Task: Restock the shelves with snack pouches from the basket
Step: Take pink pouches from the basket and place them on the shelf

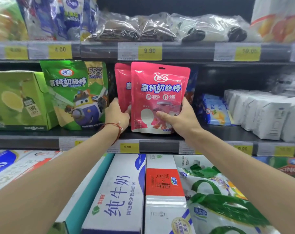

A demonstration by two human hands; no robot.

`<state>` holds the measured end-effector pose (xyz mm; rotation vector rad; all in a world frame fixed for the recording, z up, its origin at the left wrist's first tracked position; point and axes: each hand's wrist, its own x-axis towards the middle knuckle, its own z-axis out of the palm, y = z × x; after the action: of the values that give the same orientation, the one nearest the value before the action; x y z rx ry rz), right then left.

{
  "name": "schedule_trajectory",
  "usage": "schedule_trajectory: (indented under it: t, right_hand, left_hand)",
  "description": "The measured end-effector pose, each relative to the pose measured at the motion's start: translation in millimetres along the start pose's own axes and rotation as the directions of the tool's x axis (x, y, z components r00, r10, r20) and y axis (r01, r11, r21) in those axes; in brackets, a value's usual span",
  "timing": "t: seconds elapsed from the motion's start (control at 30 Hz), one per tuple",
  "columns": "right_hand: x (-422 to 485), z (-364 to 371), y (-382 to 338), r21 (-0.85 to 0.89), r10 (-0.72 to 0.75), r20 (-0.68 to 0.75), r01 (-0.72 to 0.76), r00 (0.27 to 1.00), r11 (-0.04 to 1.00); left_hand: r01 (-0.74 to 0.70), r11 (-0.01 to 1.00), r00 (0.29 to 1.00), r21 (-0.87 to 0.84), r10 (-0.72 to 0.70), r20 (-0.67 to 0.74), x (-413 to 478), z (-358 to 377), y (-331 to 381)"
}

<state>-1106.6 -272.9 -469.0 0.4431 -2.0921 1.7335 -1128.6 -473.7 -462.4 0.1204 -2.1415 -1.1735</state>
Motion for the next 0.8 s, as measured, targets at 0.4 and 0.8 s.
schedule_trajectory:
  t: [0.4, 0.8]
  right_hand:
    - [37, 29, 13, -0.062, 0.006, 0.113, 0.001, 0.994, 0.998]
    - [57, 58, 22, -0.231, -0.005, 0.091, 0.026, 0.996, 0.973]
  left_hand:
    - [-0.17, 0.985, 0.983, 0.041, 0.173, -0.063, -34, -26, -21]
    - [-0.187, 0.982, 0.982, 0.041, 0.188, -0.031, -42, -29, -23]
